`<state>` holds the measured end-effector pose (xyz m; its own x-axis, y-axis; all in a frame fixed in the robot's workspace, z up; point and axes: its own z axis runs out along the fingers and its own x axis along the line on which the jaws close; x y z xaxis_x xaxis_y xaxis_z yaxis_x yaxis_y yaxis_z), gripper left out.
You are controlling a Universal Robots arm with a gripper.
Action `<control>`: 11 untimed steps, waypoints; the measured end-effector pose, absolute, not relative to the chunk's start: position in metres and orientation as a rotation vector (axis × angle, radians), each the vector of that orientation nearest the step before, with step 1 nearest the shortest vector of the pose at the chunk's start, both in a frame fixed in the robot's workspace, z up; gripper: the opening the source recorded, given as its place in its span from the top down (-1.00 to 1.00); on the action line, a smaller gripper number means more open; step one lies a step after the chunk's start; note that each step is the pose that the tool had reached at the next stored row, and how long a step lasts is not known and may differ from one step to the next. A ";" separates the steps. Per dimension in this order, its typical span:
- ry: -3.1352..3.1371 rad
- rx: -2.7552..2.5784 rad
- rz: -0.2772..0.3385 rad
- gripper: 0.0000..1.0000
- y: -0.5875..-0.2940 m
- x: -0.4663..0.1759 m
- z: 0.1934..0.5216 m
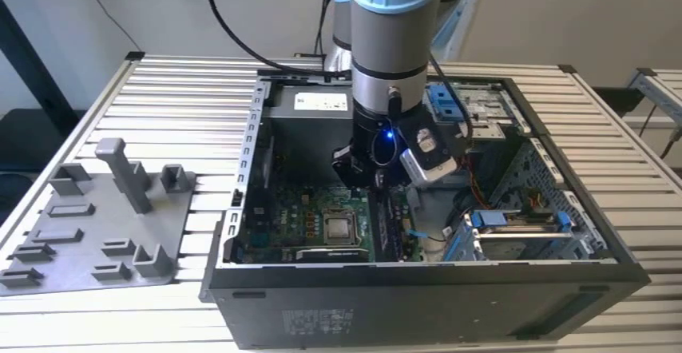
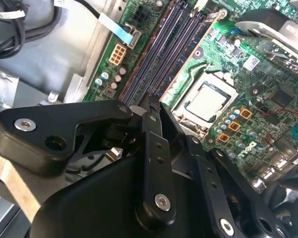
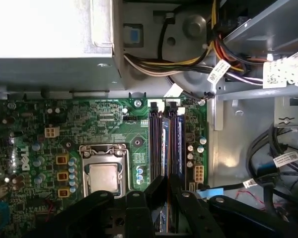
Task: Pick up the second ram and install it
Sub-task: 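Insert the second ram into the second slot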
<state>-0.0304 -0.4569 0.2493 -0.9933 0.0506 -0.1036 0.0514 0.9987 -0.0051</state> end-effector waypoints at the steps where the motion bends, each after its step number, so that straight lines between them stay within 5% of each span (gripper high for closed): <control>1: 3.038 0.085 -0.012 0.65 -0.457 -0.030 0.248; 11: 3.039 0.097 -0.013 0.65 -0.457 -0.027 0.235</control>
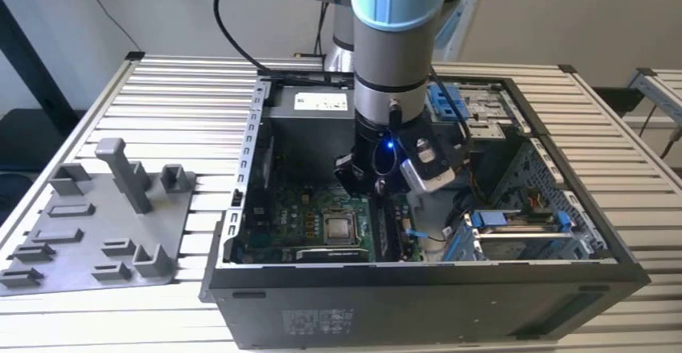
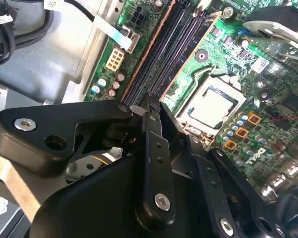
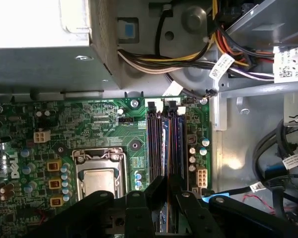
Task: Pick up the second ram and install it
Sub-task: 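Insert the second ram into the second slot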
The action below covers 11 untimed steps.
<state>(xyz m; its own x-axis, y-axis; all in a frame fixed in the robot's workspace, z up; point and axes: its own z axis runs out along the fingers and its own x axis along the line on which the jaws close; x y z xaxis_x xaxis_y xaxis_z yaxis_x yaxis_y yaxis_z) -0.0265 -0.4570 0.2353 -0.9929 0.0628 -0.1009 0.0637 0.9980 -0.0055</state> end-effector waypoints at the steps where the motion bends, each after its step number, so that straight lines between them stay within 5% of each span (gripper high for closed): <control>1: 3.039 0.090 -0.013 0.65 -0.457 -0.026 0.235; 11: 3.041 0.019 -0.006 0.65 -0.457 -0.026 0.229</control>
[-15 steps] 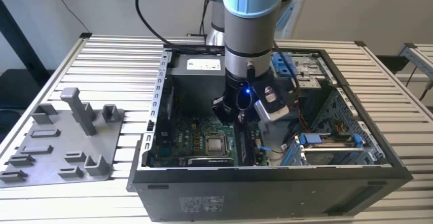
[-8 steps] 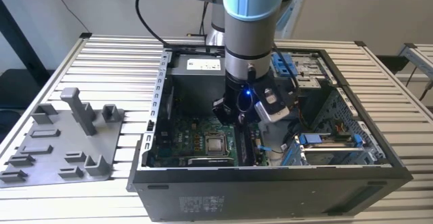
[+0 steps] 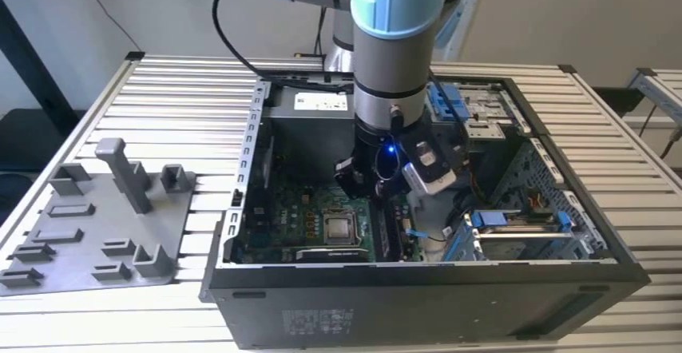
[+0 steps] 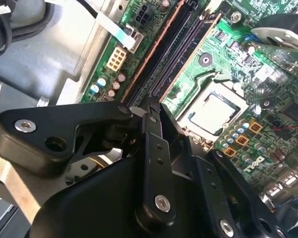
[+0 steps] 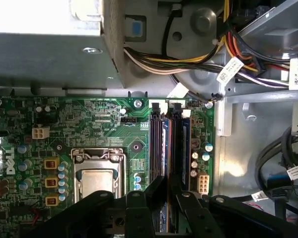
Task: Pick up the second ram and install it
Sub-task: 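Insert the second ram into the second slot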
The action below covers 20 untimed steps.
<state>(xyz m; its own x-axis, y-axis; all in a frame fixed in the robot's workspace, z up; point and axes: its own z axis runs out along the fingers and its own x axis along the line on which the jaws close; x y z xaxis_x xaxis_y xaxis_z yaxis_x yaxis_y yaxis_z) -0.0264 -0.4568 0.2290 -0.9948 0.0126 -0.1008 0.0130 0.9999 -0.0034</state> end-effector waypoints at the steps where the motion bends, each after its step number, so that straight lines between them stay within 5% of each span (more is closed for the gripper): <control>1: 3.041 0.019 -0.006 0.65 -0.457 -0.026 0.229; 20: 3.040 0.008 -0.006 0.65 -0.457 -0.027 0.225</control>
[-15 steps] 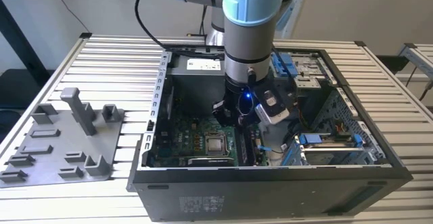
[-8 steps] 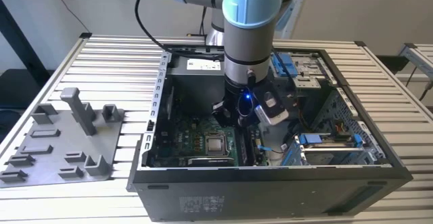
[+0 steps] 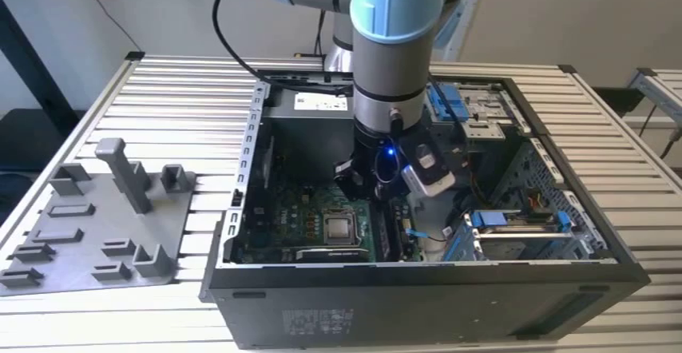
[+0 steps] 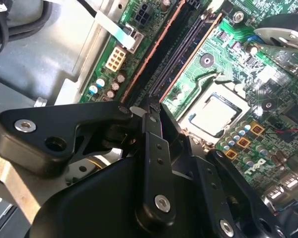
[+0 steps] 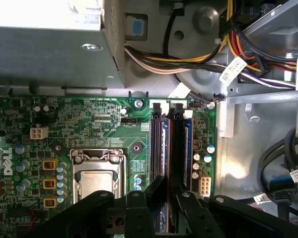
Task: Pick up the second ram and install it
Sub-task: 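Insert the second ram into the second slot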
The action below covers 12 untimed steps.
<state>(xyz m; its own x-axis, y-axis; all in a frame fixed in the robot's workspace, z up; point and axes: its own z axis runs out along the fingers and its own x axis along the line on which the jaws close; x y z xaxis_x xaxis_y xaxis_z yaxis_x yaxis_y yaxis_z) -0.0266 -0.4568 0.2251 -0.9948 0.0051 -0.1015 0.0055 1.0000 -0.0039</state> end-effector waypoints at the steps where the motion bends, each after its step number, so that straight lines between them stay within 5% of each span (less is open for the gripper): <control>1: 3.039 0.006 -0.007 0.65 -0.457 -0.027 0.225; 12: 3.040 -0.011 -0.008 0.65 -0.457 -0.027 0.222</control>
<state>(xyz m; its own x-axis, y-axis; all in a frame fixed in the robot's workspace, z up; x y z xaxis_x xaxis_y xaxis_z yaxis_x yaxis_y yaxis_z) -0.0268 -0.4568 0.2221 -0.9948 -0.0076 -0.1019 -0.0071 1.0000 -0.0053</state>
